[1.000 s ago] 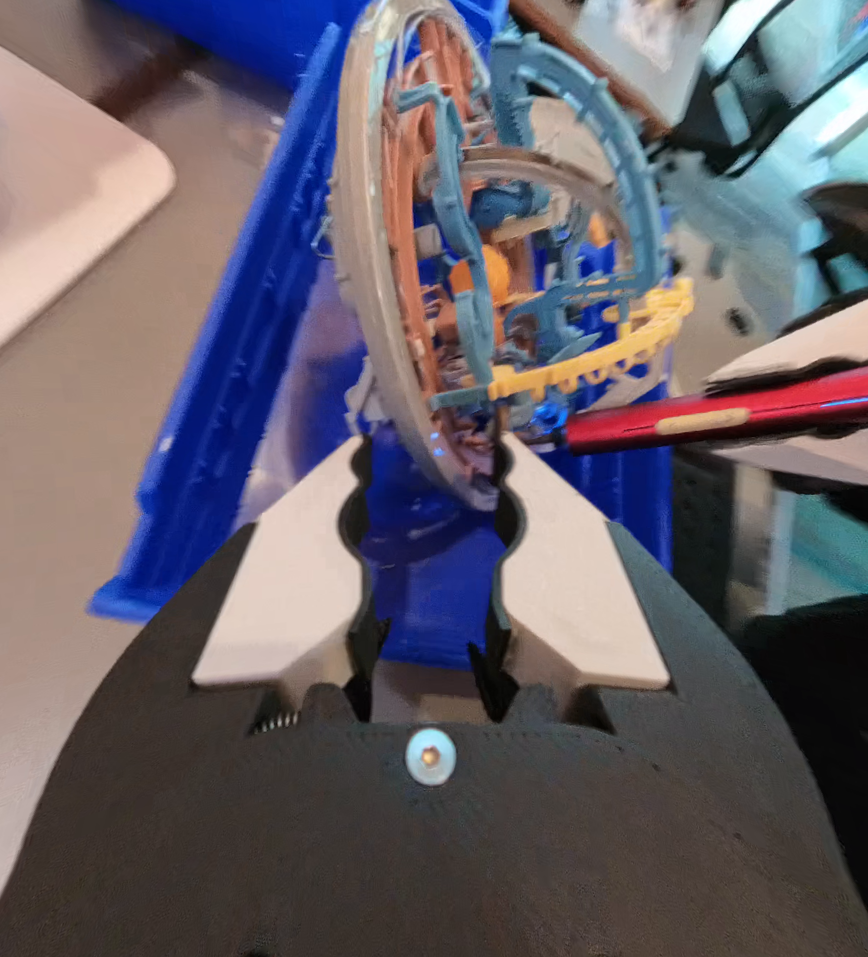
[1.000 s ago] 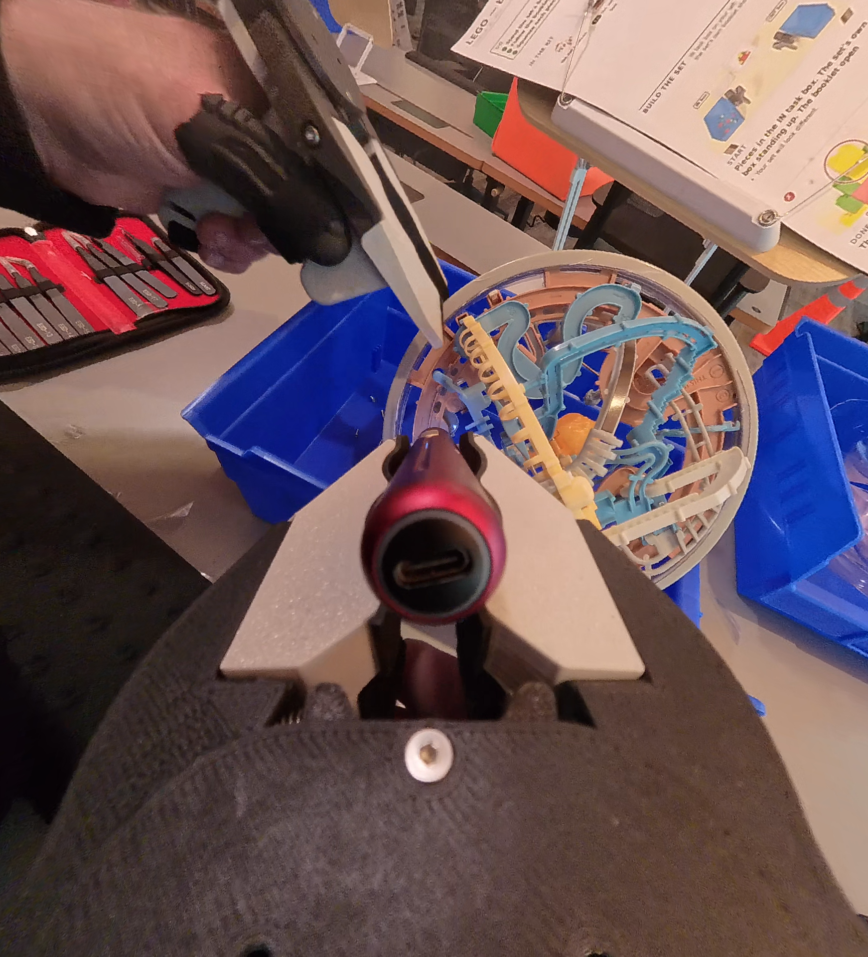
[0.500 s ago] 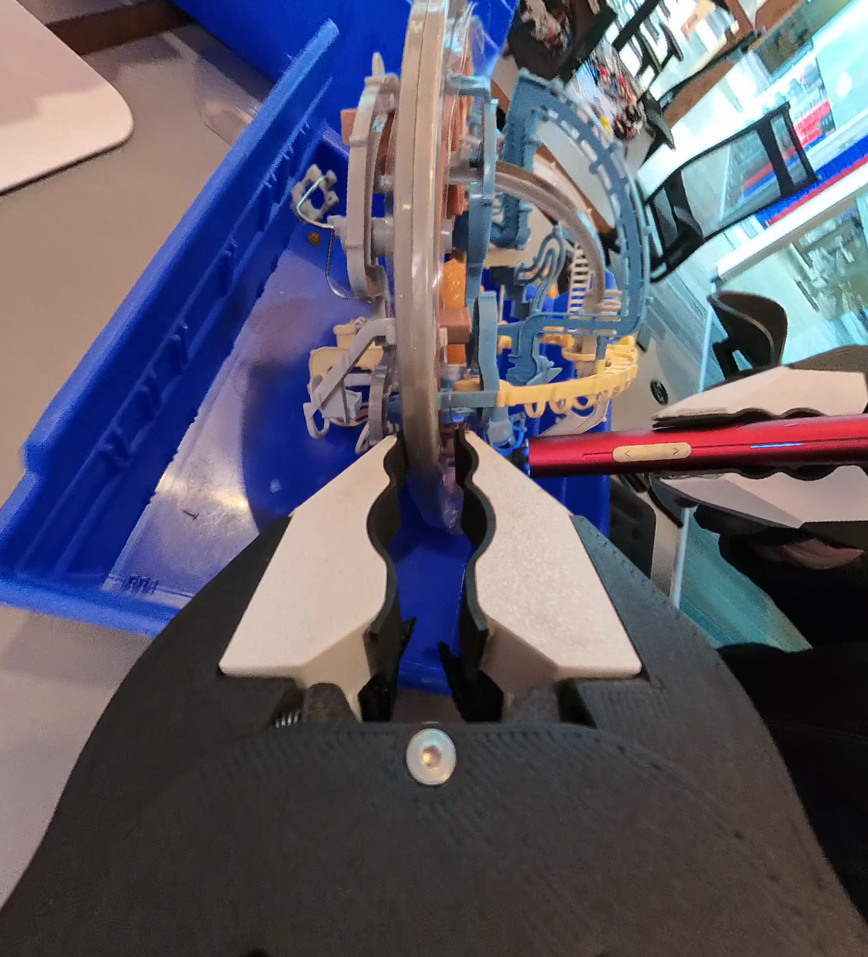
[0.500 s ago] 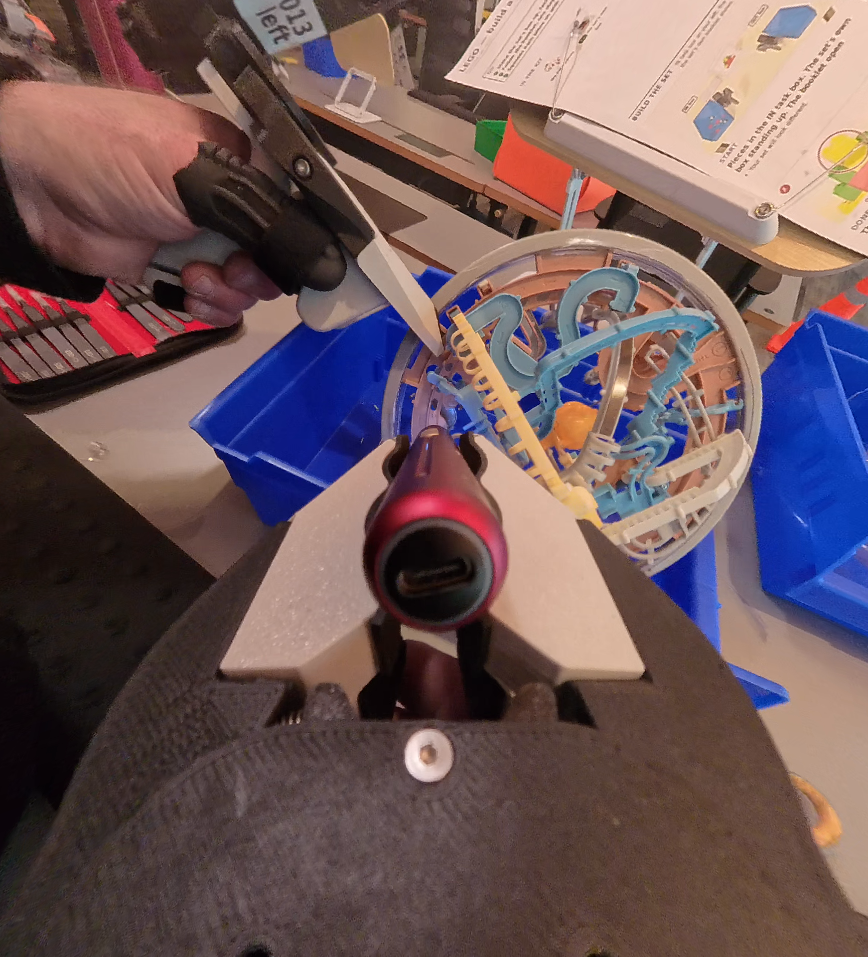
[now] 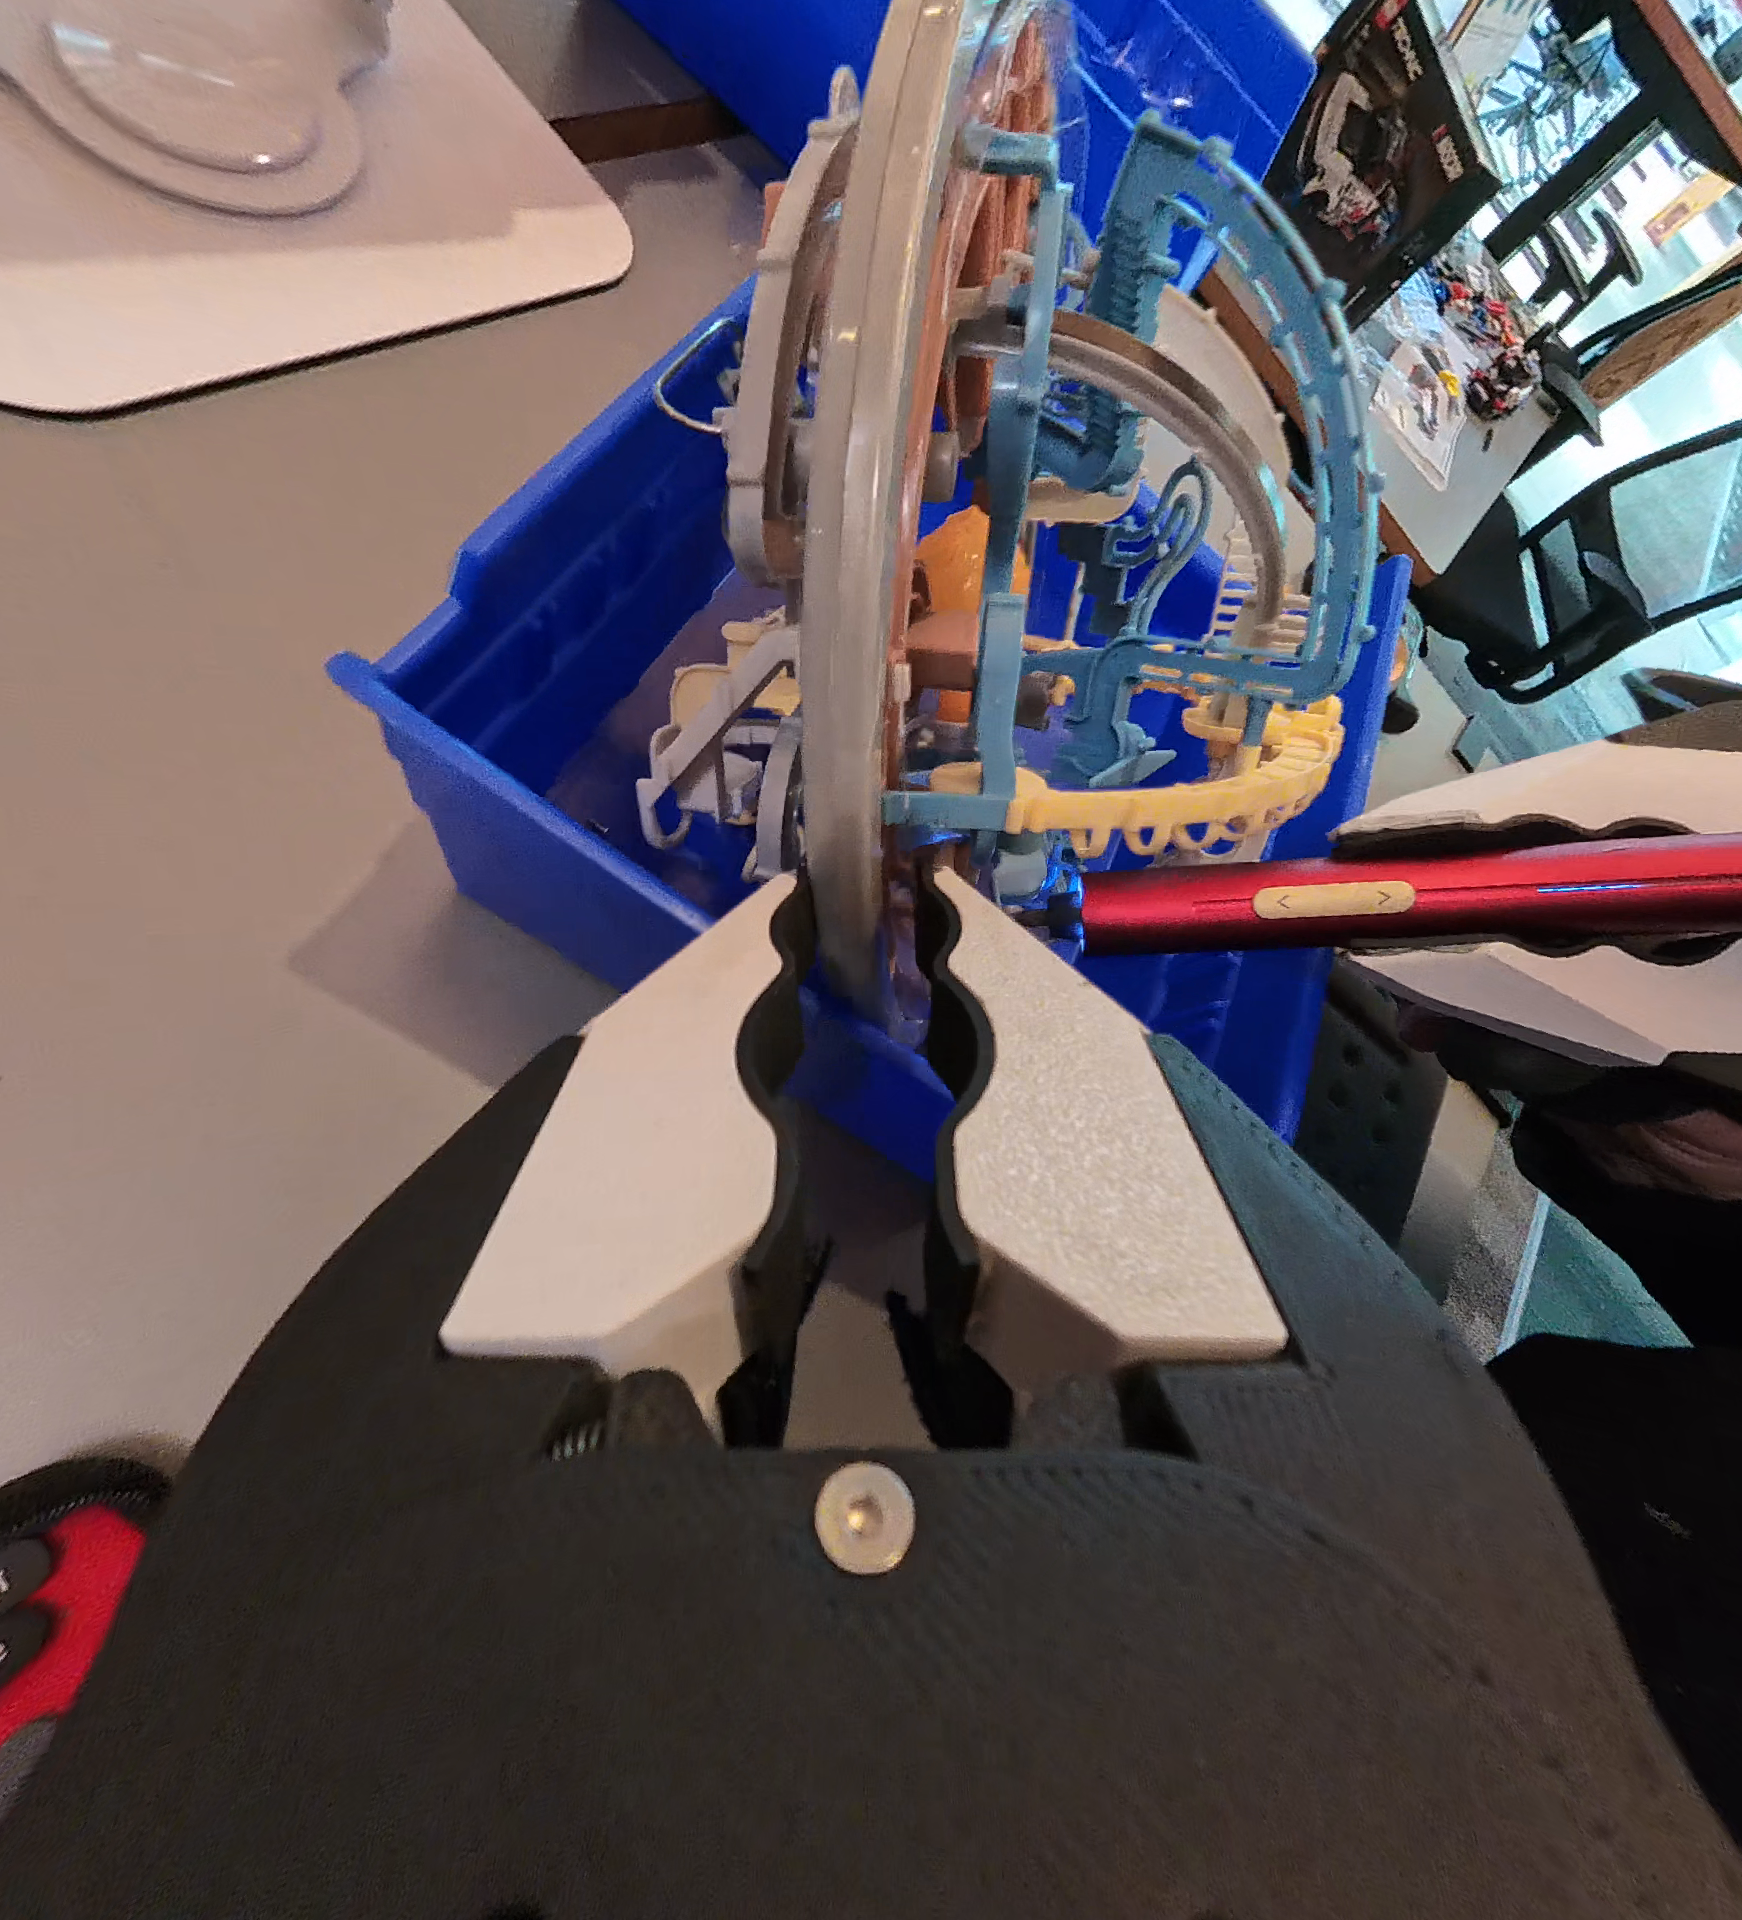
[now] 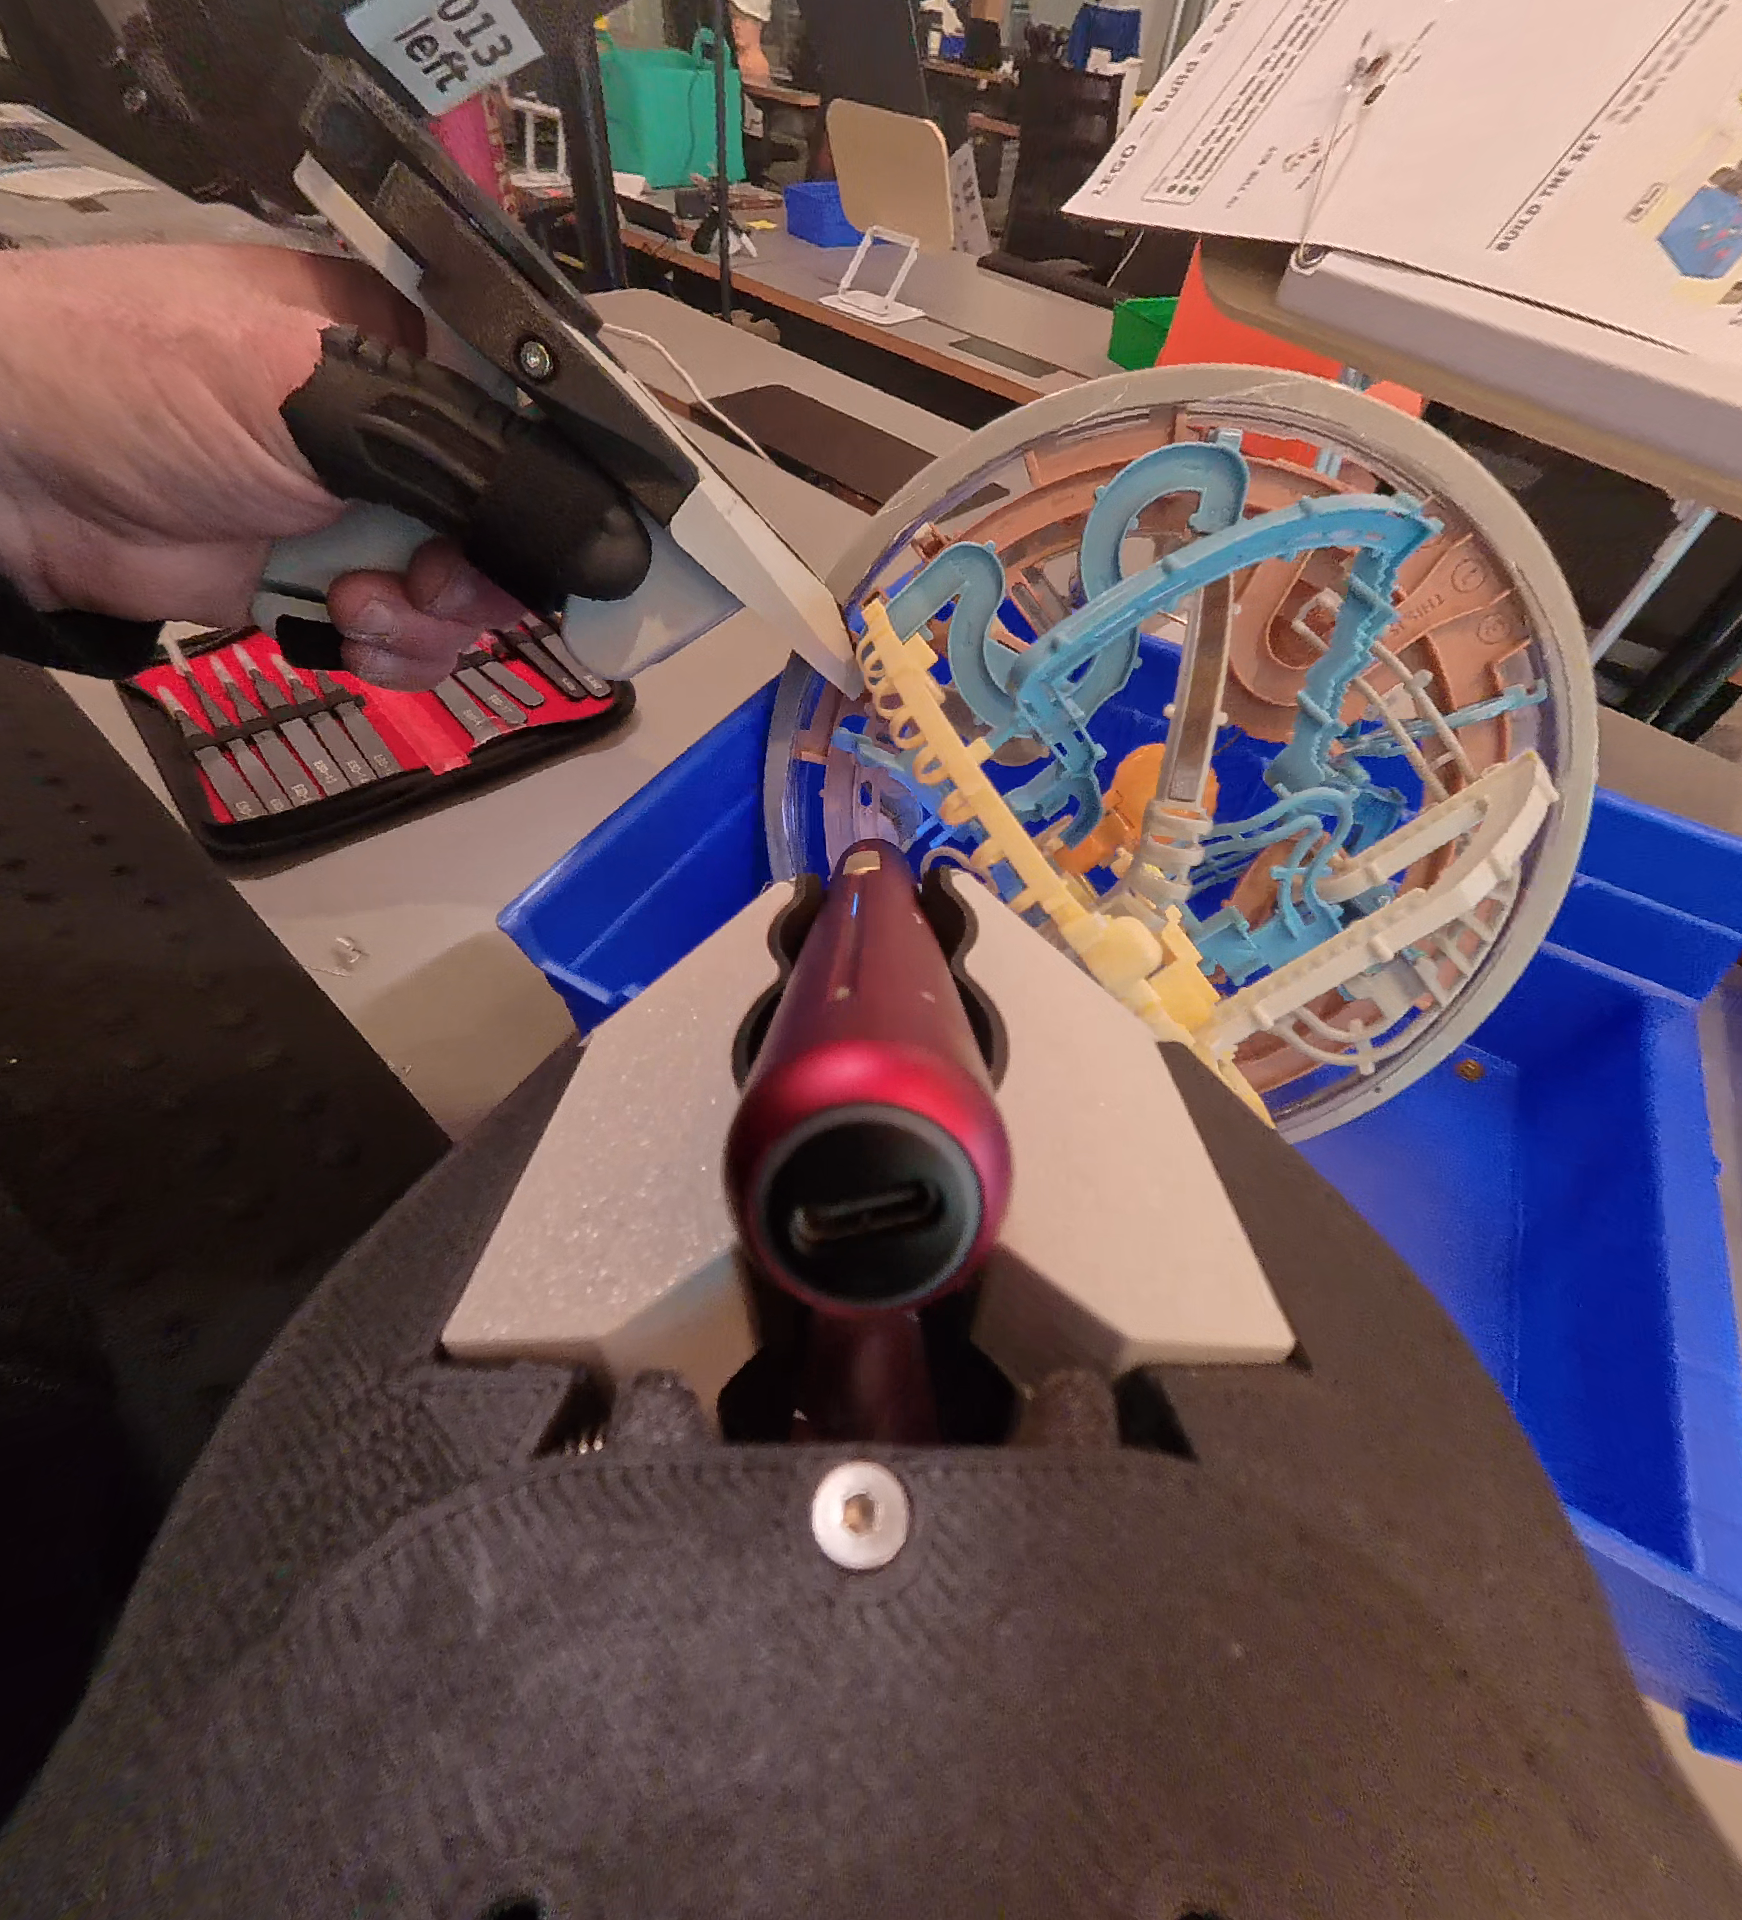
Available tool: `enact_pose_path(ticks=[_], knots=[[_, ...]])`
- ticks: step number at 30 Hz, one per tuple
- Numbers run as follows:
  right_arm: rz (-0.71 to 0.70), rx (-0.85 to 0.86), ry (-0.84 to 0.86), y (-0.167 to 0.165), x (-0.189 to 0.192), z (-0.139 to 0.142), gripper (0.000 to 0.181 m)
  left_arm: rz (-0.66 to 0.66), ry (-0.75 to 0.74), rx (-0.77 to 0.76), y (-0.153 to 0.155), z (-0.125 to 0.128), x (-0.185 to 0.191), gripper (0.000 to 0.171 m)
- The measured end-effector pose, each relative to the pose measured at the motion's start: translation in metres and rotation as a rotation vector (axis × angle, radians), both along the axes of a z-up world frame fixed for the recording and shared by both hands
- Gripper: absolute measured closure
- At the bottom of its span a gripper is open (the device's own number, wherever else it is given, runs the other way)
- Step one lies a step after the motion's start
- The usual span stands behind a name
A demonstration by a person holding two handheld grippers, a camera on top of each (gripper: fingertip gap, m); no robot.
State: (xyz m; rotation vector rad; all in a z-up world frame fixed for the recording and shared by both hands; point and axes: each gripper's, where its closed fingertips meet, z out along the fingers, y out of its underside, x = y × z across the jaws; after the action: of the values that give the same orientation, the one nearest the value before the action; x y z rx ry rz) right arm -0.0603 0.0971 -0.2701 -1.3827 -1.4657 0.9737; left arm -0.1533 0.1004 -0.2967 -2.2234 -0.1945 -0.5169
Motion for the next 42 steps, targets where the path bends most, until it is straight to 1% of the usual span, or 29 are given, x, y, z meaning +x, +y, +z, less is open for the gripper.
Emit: enact_pose_path(ticks=[4, 7, 11, 13, 14, 15, 17, 20, 21, 22, 24, 28, 29, 32, 35, 38, 42], knots=[[0.013, -0.001, 0.000, 0.000, -0.002, 0.000, 0.161, 0.008, 0.005, 0.020, -0.002, -0.001, -0.003, 0.154], [0.017, -0.006, -0.001, 0.001, -0.003, -0.001, 0.161, 0.009, -0.019, 0.035, -0.001, -0.001, -0.004, 0.154], [0.018, -0.009, -0.005, 0.001, -0.004, -0.004, 0.161, 0.002, -0.014, 0.061, -0.005, 0.004, -0.004, 0.142], [0.023, 0.001, -0.016, -0.001, -0.005, -0.006, 0.160, 0.036, 0.055, 0.079, -0.013, 0.008, -0.012, 0.134], [0.023, 0.000, -0.013, -0.002, -0.006, -0.006, 0.161, 0.059, 0.129, 0.090, -0.017, 0.010, -0.018, 0.127], [0.020, -0.004, -0.009, -0.002, -0.007, -0.006, 0.161, 0.054, 0.187, 0.112, -0.022, 0.015, -0.018, 0.128], [0.023, -0.008, -0.019, -0.004, -0.008, -0.008, 0.161, -0.022, 0.258, 0.178, -0.027, 0.028, 0.001, 0.130], [0.021, 0.008, -0.034, -0.008, -0.010, -0.010, 0.161, -0.220, 0.342, 0.276, -0.027, 0.043, 0.046, 0.132], [0.015, 0.018, -0.027, -0.008, -0.010, -0.008, 0.161, -0.283, 0.374, 0.282, -0.027, 0.042, 0.059, 0.133], [0.010, 0.026, -0.020, -0.009, -0.010, -0.006, 0.162, -0.319, 0.394, 0.265, -0.026, 0.037, 0.066, 0.131], [-0.003, 0.033, -0.023, -0.007, -0.009, -0.003, 0.161, -0.374, 0.364, 0.285, -0.026, 0.035, 0.080, 0.128], [-0.021, 0.050, -0.013, -0.007, -0.008, -0.001, 0.162, -0.420, 0.309, 0.331, -0.025, 0.041, 0.101, 0.127], [-0.021, 0.055, -0.014, -0.008, -0.008, -0.001, 0.162, -0.423, 0.323, 0.334, -0.024, 0.040, 0.104, 0.124], [-0.049, 0.069, -0.005, -0.005, -0.006, 0.000, 0.161, -0.433, 0.376, 0.379, -0.024, 0.044, 0.109, 0.125], [-0.049, 0.072, 0.010, -0.008, -0.006, 0.005, 0.162, -0.453, 0.370, 0.428, -0.029, 0.052, 0.117, 0.124], [-0.046, 0.080, 0.006, -0.011, -0.008, 0.004, 0.161, -0.476, 0.354, 0.467, -0.034, 0.059, 0.122, 0.123], [-0.055, 0.091, 0.008, -0.012, -0.010, 0.004, 0.161, -0.520, 0.287, 0.481, -0.041, 0.062, 0.129, 0.119]])
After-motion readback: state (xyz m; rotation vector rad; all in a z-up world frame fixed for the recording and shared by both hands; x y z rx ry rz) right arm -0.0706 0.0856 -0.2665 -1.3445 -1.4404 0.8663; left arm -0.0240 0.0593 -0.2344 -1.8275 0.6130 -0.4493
